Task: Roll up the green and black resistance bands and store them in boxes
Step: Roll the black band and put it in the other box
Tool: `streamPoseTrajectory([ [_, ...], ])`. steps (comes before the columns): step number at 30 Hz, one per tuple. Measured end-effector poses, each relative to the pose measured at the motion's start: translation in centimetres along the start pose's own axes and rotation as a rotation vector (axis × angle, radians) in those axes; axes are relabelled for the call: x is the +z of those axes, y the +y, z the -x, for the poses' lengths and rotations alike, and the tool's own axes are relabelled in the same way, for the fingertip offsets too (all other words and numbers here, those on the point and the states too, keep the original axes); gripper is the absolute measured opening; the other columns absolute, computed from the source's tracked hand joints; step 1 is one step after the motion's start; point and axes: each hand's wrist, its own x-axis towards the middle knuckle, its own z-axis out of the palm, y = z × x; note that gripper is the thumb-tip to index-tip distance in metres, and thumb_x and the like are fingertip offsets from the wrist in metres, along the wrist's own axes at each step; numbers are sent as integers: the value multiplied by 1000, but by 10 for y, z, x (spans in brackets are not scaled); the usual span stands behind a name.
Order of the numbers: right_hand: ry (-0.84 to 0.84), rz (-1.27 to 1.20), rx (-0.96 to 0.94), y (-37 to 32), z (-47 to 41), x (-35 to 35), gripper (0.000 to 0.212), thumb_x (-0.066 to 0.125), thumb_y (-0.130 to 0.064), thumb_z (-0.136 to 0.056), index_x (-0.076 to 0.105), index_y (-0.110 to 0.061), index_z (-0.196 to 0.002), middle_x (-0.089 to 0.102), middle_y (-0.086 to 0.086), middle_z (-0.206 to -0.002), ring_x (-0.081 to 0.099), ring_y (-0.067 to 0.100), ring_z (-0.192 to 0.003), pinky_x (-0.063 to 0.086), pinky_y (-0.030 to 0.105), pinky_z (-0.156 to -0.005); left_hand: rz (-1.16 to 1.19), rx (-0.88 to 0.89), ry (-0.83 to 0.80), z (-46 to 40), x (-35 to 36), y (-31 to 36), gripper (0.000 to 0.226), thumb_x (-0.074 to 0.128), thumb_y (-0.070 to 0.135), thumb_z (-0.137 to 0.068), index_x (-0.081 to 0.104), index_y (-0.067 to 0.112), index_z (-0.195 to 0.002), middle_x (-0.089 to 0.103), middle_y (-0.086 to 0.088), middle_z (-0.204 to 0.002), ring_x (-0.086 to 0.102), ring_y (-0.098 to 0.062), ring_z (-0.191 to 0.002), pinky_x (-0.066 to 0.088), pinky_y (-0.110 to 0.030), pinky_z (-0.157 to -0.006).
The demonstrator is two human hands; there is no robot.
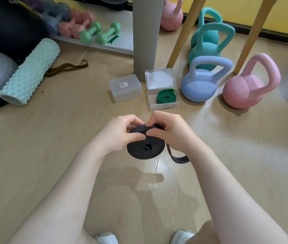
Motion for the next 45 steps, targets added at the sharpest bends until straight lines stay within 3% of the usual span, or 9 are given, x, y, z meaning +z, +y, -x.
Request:
streamPoseTrajectory([
  [2,-11,-24,38,2,1,-1,25,72,-13,-75,57,-32,-74,59,-18,-68,53,1,-65,43,17,-62,-7,-3,-11,-1,2,0,20,72,10,-76,62,21,-90,71,-1,-93,67,-14,-89,49,-23,-78],
  [7,32,-100,81,10,5,-11,30,73,-15,-74,53,-37,-76,61,-13,-77,57,16,-71,50,34,-71,92,83,123,-2,5,2,25,71,6,-75,60,27,-81,70,4,-87,66,-13,-80,50,-24,-75],
  [15,227,-438,80,7,5,-16,28,58,0,-87,57,-28,-91,69,1,-93,66,11,-81,53,31,-80,750,41,355,-4,10,9,24,55,-3,-85,53,20,-89,61,5,-87,59,-2,-74,48,-12,-61],
  [21,186,-360,53,15,9,-22,25,59,-4,-85,60,-28,-89,67,16,-96,63,34,-91,52,47,-85,619,-36,97,2,5,1,20,57,-3,-84,52,16,-89,62,0,-93,60,-10,-79,54,-22,-67],
  [24,122,-144,43,17,9,-19,23,60,-12,-85,61,-34,-91,67,-2,-92,62,21,-87,53,37,-80,201,-48,-6,2,-7,-2,21,63,0,-81,55,13,-96,67,-6,-100,64,-18,-85,52,-23,-77],
  [29,2,132,-14,6,7,-10,23,54,-9,-88,62,-26,-102,66,-3,-96,59,18,-88,50,34,-78,3,-56,-59,-3,9,5,29,76,17,-71,63,20,-98,71,-2,-94,67,-18,-88,52,-35,-80],
  [35,94,-79,32,5,7,-15,27,59,-9,-86,57,-32,-100,63,-17,-93,61,9,-89,51,25,-76,203,8,66,-7,12,9,18,69,4,-78,66,15,-91,72,-5,-87,67,-16,-78,52,-29,-72],
  [42,152,-375,116,14,13,-30,27,58,-3,-87,50,-28,-95,68,1,-84,52,19,-66,41,25,-56,585,-25,198,-10,12,12,23,62,-2,-81,64,17,-94,69,2,-85,65,-3,-68,53,-17,-60],
  [45,181,-491,107,10,13,-26,23,57,0,-88,52,-22,-92,65,1,-81,52,6,-57,37,16,-49,683,-65,191,-6,18,10,20,60,0,-83,63,17,-93,70,6,-81,66,-5,-68,54,-19,-60],
])
